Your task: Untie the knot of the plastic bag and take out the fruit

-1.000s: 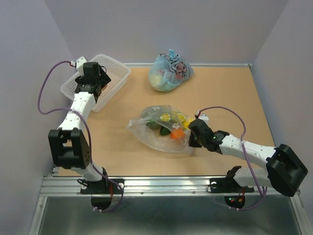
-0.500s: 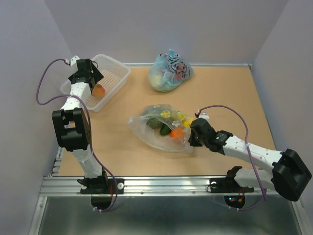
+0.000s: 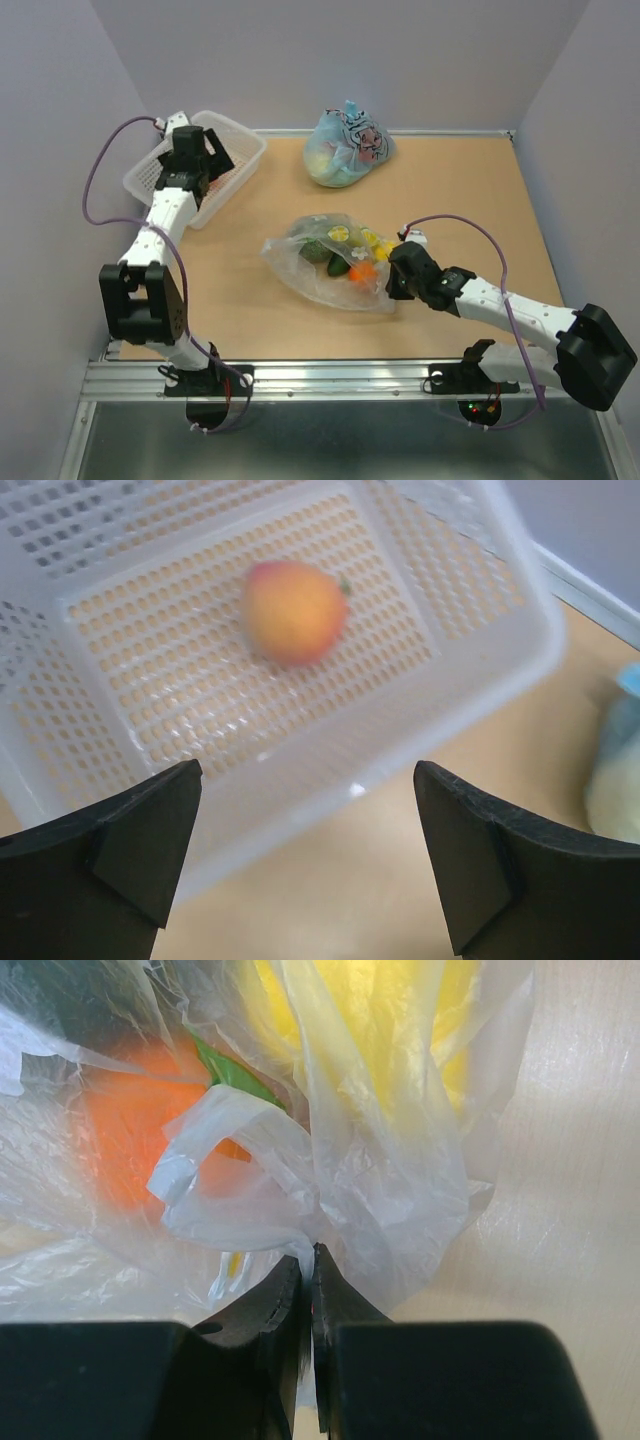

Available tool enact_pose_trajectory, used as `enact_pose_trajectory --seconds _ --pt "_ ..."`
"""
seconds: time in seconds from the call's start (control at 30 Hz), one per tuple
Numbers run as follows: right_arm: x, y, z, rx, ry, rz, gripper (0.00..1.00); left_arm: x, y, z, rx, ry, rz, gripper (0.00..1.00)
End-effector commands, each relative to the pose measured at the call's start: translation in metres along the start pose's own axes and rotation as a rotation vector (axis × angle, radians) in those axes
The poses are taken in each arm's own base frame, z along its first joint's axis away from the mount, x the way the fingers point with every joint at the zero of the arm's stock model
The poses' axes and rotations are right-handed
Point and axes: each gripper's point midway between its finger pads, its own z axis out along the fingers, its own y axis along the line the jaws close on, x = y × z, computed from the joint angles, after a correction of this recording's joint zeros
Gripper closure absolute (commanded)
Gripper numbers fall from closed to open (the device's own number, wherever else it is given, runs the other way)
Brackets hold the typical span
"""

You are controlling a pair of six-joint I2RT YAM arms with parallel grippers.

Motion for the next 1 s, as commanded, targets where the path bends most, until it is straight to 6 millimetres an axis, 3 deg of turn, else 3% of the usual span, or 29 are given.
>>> enact_pose_trajectory --seconds 0.0,0.03,0.07,0.1,0.13,0.23,0.27,0.3,0.37,0.4,0.5,0.7,0.8,0.97 --pt "-0.009 0.000 -0.003 0.016 -0.033 0.010 0.88 0.019 -0.082 -0.091 0.274 -0.050 0.126 0.01" --pt "-0.009 -0.001 -0.003 0.021 -0.031 0.010 0.88 0.030 -0.092 -0.106 0.318 -0.041 0.145 0.01" --pt "-0.008 -0.003 -0.002 0.030 -0.032 0.015 0.88 0.032 -0.105 -0.135 0.392 -0.056 0.140 0.01" --pt "-0.009 -0.006 -0.002 0.048 -0.037 0.016 0.86 0.050 -0.111 -0.147 0.431 -0.032 0.152 0.01" --pt "-0.009 -0.008 -0.002 0.059 -0.038 0.017 0.84 0.064 -0.131 -0.182 0.534 -0.026 0.169 0.02" --pt "-0.015 -0.011 -0.007 0.081 -0.048 0.007 0.72 0.104 -0.147 -0.222 0.647 0.051 0.170 0.02" --pt "-0.018 -0.010 -0.009 0.081 -0.057 -0.001 0.66 0.119 -0.156 -0.248 0.713 0.071 0.185 0.03" --pt "-0.025 -0.009 -0.014 0.083 -0.064 -0.010 0.51 0.135 -0.159 -0.259 0.741 0.104 0.184 0.03" --pt "-0.031 -0.011 -0.023 0.101 -0.066 -0.045 0.38 0.158 -0.169 -0.292 0.818 0.139 0.205 0.04" --pt "-0.039 -0.009 -0.030 0.094 -0.082 -0.051 0.28 0.168 -0.170 -0.298 0.829 0.148 0.215 0.04" --pt "-0.068 0.000 -0.055 0.070 -0.139 -0.109 0.13 0.193 -0.174 -0.314 0.852 0.159 0.254 0.05" --pt "-0.111 0.027 -0.091 -0.025 -0.200 -0.300 0.06 0.224 -0.181 -0.327 0.884 0.190 0.279 0.08" --pt "-0.114 0.037 -0.088 -0.060 -0.180 -0.399 0.06 0.236 -0.184 -0.326 0.889 0.196 0.297 0.14" --pt "-0.103 0.056 -0.065 -0.136 -0.106 -0.494 0.06 0.268 -0.177 -0.314 0.862 0.229 0.335 0.25"
